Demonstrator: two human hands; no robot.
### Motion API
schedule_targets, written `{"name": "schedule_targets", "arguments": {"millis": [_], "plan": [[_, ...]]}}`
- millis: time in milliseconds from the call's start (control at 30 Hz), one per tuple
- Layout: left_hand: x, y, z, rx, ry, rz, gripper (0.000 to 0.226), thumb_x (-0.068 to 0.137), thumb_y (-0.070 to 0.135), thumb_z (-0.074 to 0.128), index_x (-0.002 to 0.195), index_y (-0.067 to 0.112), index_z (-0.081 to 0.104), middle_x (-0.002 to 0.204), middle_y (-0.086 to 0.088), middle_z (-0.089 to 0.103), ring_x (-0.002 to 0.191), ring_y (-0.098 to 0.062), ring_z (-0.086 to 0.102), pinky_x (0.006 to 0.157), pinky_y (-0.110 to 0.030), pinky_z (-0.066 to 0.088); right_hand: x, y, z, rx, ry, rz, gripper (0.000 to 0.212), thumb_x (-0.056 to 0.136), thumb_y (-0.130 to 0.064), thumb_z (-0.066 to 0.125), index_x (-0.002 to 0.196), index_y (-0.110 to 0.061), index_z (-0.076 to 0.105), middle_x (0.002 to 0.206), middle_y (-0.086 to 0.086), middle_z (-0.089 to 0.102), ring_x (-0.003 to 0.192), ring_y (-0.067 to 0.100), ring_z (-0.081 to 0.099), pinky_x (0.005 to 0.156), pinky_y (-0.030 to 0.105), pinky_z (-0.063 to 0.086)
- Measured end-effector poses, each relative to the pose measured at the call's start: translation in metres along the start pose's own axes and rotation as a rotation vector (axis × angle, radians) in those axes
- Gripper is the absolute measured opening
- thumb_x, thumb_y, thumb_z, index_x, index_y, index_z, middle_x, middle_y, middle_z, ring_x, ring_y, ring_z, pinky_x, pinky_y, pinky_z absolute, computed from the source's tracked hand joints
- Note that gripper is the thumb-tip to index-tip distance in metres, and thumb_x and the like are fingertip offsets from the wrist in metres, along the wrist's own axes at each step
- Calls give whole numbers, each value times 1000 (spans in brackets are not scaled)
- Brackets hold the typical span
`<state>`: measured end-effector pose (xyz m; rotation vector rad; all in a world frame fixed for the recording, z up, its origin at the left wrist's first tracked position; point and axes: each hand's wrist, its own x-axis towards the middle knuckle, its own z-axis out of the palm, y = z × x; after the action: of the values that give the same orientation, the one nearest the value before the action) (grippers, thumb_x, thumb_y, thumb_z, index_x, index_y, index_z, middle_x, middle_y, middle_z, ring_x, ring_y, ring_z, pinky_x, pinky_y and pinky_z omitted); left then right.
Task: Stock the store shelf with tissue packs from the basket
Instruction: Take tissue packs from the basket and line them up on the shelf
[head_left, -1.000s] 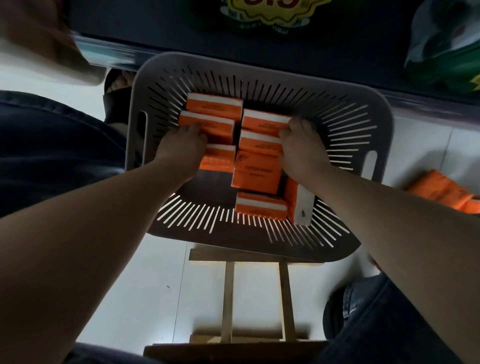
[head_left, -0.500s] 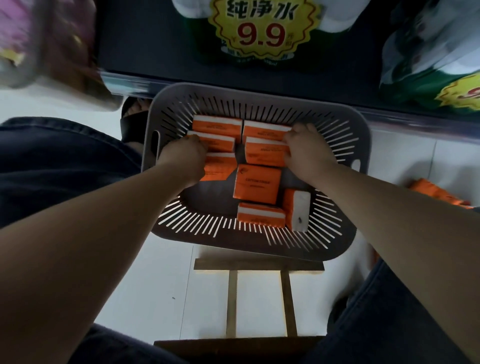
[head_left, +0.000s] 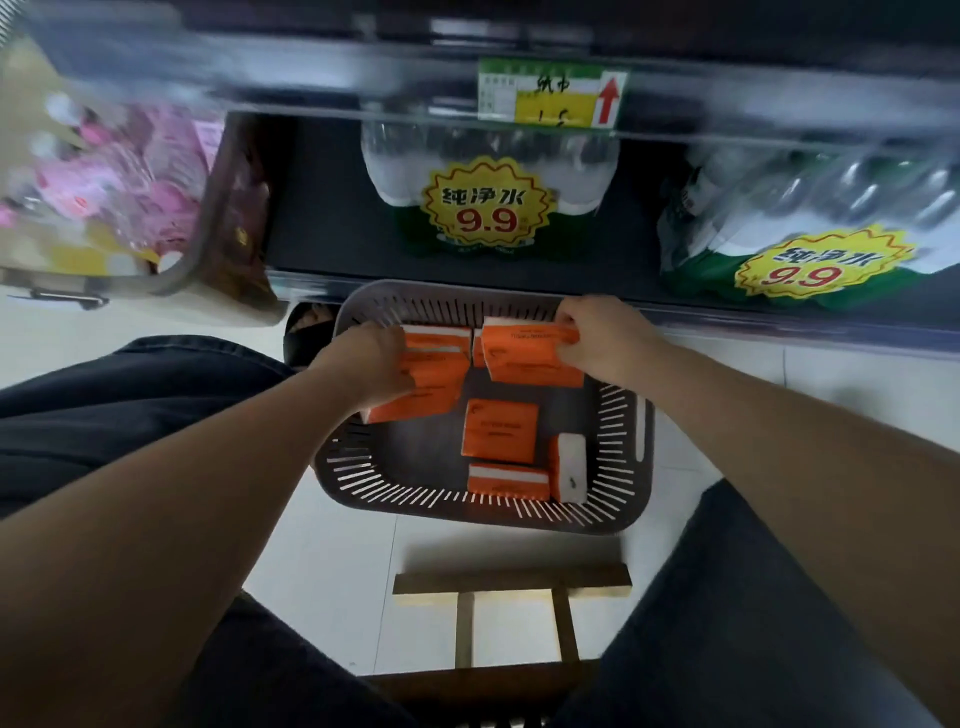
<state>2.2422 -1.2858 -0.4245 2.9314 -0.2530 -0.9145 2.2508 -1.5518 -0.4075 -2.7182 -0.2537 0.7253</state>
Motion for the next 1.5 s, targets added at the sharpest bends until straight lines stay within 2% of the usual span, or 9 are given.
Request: {"name": "schedule_targets", "arguments": {"millis": [233, 533, 667, 833, 1067, 1200, 1300, 1400, 1500], "plan": [[-27, 9, -50, -102, 80, -94, 42, 84, 34, 62, 121, 13, 57, 107, -13, 64, 92, -29, 60, 70, -29, 44, -32, -13, -44, 154, 48, -54, 27, 82, -22, 63, 108, -15, 61, 103, 4, 63, 92, 20, 59, 80, 37, 51], [-57, 30, -102, -479, 247, -124, 31, 84, 32, 63, 110, 16, 61, 101, -4, 64, 93, -21, 58, 76, -31, 46, -69, -29, -90, 347, 62, -148, 21, 83, -25, 64, 103, -18, 64, 102, -1, 65, 94, 14, 60, 85, 36, 52], [-68, 45, -121, -788, 272, -109, 25, 84, 30, 66, 105, 17, 63, 101, -3, 65, 99, -22, 60, 86, -38, 49, -81, -34, -110, 470, 68, -186, 15, 88, -23, 62, 101, -18, 64, 99, -3, 65, 93, 12, 61, 80, 26, 51], [-78, 62, -145, -1011, 259, -79, 19, 86, 24, 64, 104, 16, 64, 104, -10, 68, 94, -23, 65, 75, -35, 54, -91, -35, -129, 656, 134, -198, 9, 93, -21, 58, 98, -19, 65, 98, -2, 67, 92, 10, 62, 80, 23, 49], [-85, 82, -167, -1371, 253, -41, 39, 92, 26, 60, 129, 15, 50, 105, -8, 66, 94, -24, 65, 86, -42, 53, -95, -33, -151, 805, 260, -199, 10, 93, -20, 58, 87, -26, 64, 92, -1, 67, 88, 13, 64, 82, 29, 51], [-90, 101, -189, -1452, 176, 34, 38, 91, 49, 56, 114, 20, 60, 89, 2, 72, 98, -22, 64, 93, -49, 49, -97, -34, -169, 874, 332, -197, 9, 93, -20, 57, 88, -24, 64, 89, 1, 67, 82, 12, 63, 77, 28, 52], [-91, 112, -204, -1428, 125, 100, 73, 70, 65, 67, 130, 28, 49, 118, 1, 68, 108, -20, 63, 91, -50, 50, -99, -31, -187, 930, 397, -201, 9, 93, -16, 58, 90, -19, 65, 87, 2, 65, 79, 12, 60, 75, 25, 49], [-88, 115, -210, -1411, 117, 173, 105, 63, 44, 85, 147, 38, 21, 127, 7, 56, 110, -18, 61, 82, -43, 53, -100, -33, -198, 954, 412, -209, 8, 93, -14, 58, 91, -16, 65, 87, 5, 64, 79, 14, 59, 77, 30, 49], [-83, 123, -220, -1425, 148, 239, 118, 57, 33, 88, 149, 42, 14, 121, 11, 55, 104, -17, 64, 73, -37, 54, -102, -29, -211, 959, 445, -238, 7, 93, -14, 57, 93, -16, 64, 89, 5, 64, 81, 13, 59, 77, 30, 49]]}}
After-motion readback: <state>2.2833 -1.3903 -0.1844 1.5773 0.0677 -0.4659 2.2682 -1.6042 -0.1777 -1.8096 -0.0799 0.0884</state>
